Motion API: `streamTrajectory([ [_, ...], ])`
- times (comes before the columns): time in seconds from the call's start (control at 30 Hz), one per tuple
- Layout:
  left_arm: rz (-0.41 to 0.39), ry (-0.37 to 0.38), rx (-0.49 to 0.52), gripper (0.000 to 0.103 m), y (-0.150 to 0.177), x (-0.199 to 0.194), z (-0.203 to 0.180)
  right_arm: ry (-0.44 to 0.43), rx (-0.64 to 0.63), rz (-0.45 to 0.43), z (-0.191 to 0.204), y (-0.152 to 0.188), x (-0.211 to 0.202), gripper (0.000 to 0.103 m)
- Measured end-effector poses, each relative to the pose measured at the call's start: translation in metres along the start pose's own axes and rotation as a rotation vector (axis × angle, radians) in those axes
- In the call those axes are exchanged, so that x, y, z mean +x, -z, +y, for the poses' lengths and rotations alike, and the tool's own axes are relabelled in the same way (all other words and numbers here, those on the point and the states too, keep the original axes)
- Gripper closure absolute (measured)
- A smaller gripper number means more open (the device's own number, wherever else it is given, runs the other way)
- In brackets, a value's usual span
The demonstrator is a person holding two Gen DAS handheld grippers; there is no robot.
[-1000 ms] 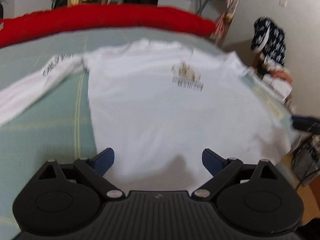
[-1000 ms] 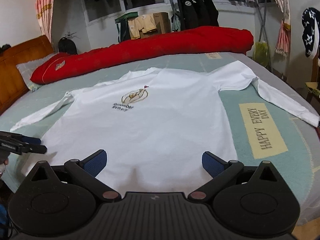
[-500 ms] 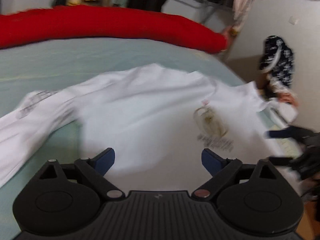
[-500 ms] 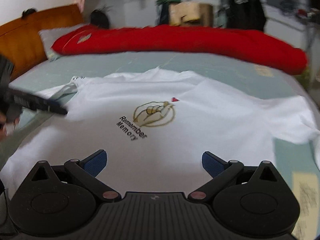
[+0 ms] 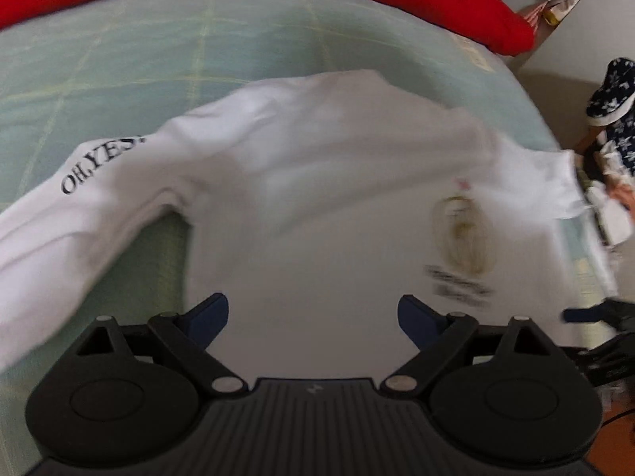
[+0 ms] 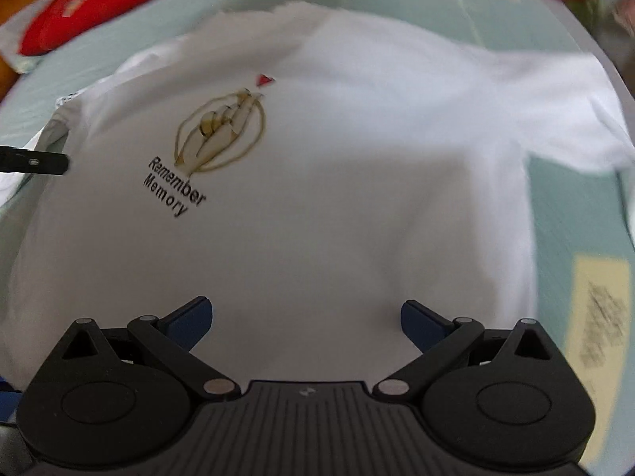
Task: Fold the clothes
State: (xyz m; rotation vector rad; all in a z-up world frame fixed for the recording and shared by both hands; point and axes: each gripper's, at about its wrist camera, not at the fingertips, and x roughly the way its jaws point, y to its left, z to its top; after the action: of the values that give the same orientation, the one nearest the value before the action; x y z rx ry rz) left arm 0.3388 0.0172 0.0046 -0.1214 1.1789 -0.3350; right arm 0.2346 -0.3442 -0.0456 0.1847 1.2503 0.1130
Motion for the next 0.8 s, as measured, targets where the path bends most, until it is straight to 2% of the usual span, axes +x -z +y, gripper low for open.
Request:
streamTrajectory([
  [0.13, -0.002, -0.009, 0.009, 0.01, -0.016, -0.029, -0.021, -0.025, 0.048, -0.002, 0.003, -0.011, -0.061, 0.0],
  [0.27, -0.005, -0.018, 0.019, 0.01, -0.033, -0.059, -0.043, -0.049, 0.053, -0.054, -0.002, -0.026, -0.106, 0.0],
  [0.4, -0.007, -0.026, 0.028, 0.01, -0.049, -0.088, -0.064, -0.093, 0.081, -0.032, -0.013, -0.045, -0.11, 0.0],
  [0.47, -0.019, -0.003, 0.021, 0.01, -0.049, -0.093, -0.06, -0.121, 0.083, -0.009, -0.016, -0.058, -0.102, 0.0],
  [0.57, 0.001, 0.028, -0.037, 0.01, -0.044, -0.074, -0.048, -0.145, 0.049, 0.009, -0.012, -0.081, -0.087, 0.0],
  [0.73, 0.064, 0.135, -0.126, 0.01, -0.036, -0.007, -0.031, -0.186, -0.011, 0.044, -0.001, -0.109, -0.033, 0.0],
  [0.8, 0.085, 0.179, -0.161, 0.01, -0.033, 0.02, -0.021, -0.178, -0.031, 0.057, 0.003, -0.113, -0.007, 0.0],
])
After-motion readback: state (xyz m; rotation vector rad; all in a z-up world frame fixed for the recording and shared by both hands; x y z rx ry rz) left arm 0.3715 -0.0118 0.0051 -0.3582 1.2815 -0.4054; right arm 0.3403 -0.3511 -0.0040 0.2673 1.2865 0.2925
